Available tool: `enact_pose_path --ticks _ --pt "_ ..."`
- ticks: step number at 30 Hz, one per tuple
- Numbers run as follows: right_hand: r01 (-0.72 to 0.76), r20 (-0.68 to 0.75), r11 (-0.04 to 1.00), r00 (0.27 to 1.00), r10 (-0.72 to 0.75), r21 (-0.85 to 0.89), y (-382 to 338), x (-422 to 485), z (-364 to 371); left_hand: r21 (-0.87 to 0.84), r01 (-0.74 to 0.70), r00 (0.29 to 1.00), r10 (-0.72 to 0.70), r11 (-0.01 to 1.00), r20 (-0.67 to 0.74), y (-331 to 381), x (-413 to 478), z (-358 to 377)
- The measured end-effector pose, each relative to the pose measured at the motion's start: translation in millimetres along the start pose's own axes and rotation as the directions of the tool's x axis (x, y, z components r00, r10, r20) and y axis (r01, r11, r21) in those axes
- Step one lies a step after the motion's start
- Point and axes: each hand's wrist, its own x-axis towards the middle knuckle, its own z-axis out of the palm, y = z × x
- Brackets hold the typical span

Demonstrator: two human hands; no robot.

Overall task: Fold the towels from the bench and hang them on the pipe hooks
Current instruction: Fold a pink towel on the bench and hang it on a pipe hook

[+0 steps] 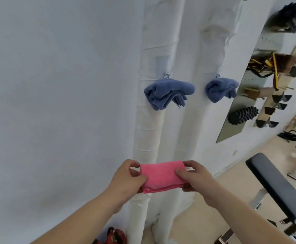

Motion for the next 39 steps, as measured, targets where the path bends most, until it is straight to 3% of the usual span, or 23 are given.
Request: enact_pose_path --ticks 3,9,15,24,26,28,30,32,34,36,39 --pt "-0.011 0.046 0.999 0.999 0.013 -0.049 28.1 42.6 -2.8 -0.025 0.058 0.998 -0.058 0.998 -0.032 -28.6 28.8 23.8" --pt "0.155 0.12 0.964 0.984 -0.131 -0.215 99.5 113.5 19.8 0.04 0.161 0.97 -0.15 0.986 -0.192 -91.7 78.3 58.6" --pt "0.14 0.245 0.958 0.966 -0.077 -0.252 147.0 160.7 57.0 0.082 0.266 0.93 -0.233 0.96 -0.285 -146.0 118.5 67.1" --pt "0.098 0.256 0.907 0.967 0.012 -0.41 192.0 198.8 88.1 0.13 0.357 0.904 -0.307 0.925 -0.297 -193.9 146.6 76.1" --pt "0.091 0.264 0.897 0.964 0.03 -0.433 195.7 198.9 92.4 0.179 0.343 0.911 -0.28 0.922 -0.303 -200.1 149.6 76.2" --pt "0.093 0.268 0.872 0.963 0.044 -0.481 199.1 199.5 97.4 0.358 0.306 0.931 -0.199 0.882 -0.304 -207.8 149.8 76.9" --pt "0.113 0.257 0.825 0.966 0.04 -0.554 202.0 200.1 100.8 0.608 0.169 0.959 0.013 0.776 -0.284 -219.7 148.6 77.6" --pt "0.163 0.256 0.754 0.967 0.007 -0.636 200.9 201.9 103.2 0.766 -0.039 0.979 0.178 0.642 -0.099 -229.9 147.8 79.5" --pt "0.212 0.282 0.687 0.959 -0.011 -0.695 200.7 204.2 104.2 0.818 -0.168 0.981 0.178 0.55 0.082 -233.9 147.9 82.7" --pt "0.224 0.322 0.683 0.947 0.016 -0.695 202.7 205.6 104.9 0.794 -0.156 0.987 0.114 0.588 0.11 -231.5 143.8 84.9" --pt "0.206 0.346 0.755 0.938 0.029 -0.623 208.5 205.8 107.3 0.759 -0.116 0.993 0.071 0.641 0.092 -223.1 132.8 88.9"
